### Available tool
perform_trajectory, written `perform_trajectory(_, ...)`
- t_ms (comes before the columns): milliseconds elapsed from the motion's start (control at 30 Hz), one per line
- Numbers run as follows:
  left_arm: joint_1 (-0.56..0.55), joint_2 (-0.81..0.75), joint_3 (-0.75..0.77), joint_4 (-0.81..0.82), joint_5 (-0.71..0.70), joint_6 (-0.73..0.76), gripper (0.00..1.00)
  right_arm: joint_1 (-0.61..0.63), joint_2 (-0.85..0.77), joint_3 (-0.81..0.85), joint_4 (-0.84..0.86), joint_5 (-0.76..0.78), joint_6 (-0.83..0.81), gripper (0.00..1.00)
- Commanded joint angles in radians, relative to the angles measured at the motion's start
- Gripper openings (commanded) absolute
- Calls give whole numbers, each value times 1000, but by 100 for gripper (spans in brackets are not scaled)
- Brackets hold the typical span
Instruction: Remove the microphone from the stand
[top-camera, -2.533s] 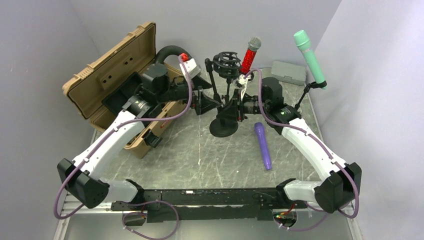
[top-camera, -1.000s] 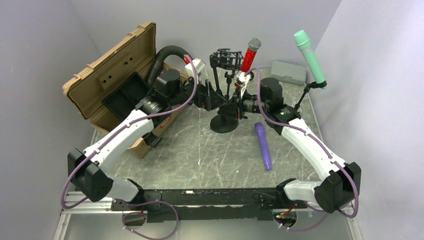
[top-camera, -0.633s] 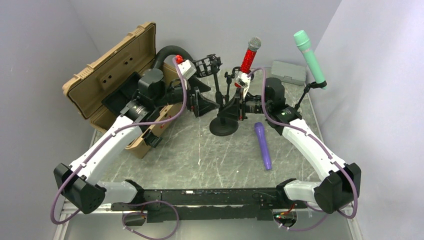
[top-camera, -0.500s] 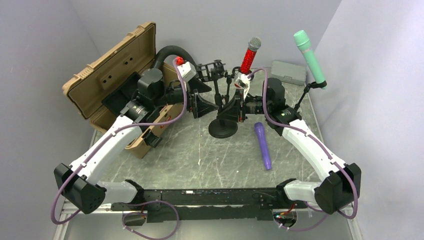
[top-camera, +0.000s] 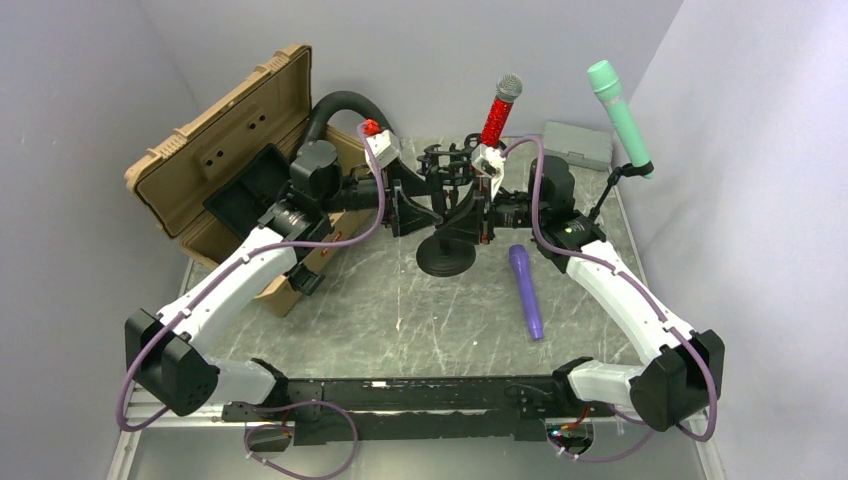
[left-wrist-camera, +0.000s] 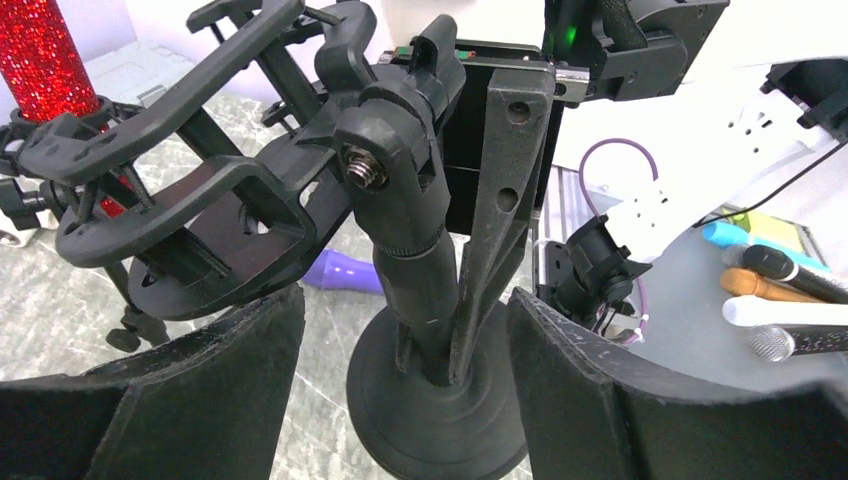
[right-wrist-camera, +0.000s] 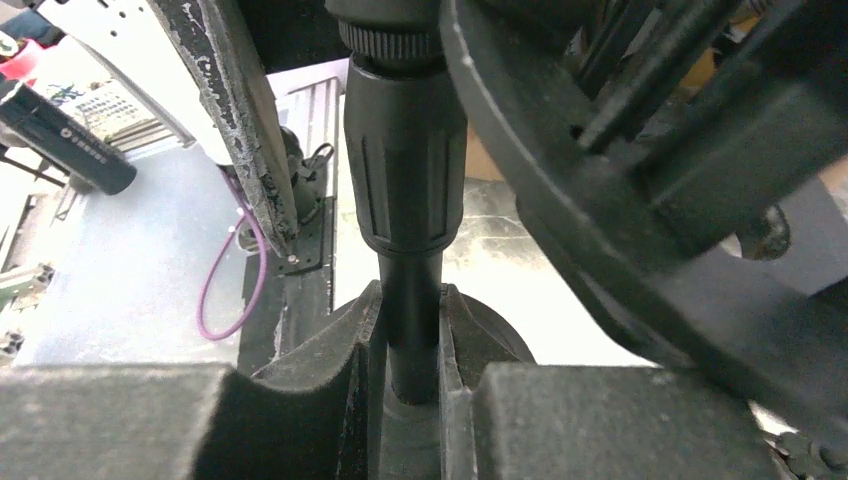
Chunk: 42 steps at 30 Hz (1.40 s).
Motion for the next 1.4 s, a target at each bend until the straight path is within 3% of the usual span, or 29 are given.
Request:
perform_trajectory(0, -1, -12, 1, 79, -13, -51, 75, 0, -49, 15, 55, 29, -37, 0)
perform_trajectory(200, -22, 21, 20, 95, -55, -126, 66, 0, -38, 16, 59, 51, -33, 0)
perform_trajectory(667, -62, 83, 33, 110, -77, -132, 42, -1, -46, -8, 58, 61, -52, 0)
perform_trajectory(1233, -34, 59, -44, 279, 17, -239, 39, -4, -63, -65, 54, 13, -141, 0)
perform_trajectory(1367, -33, 67, -40, 275, 12, -241, 29, -4, -59, -65, 59, 11, -137, 0)
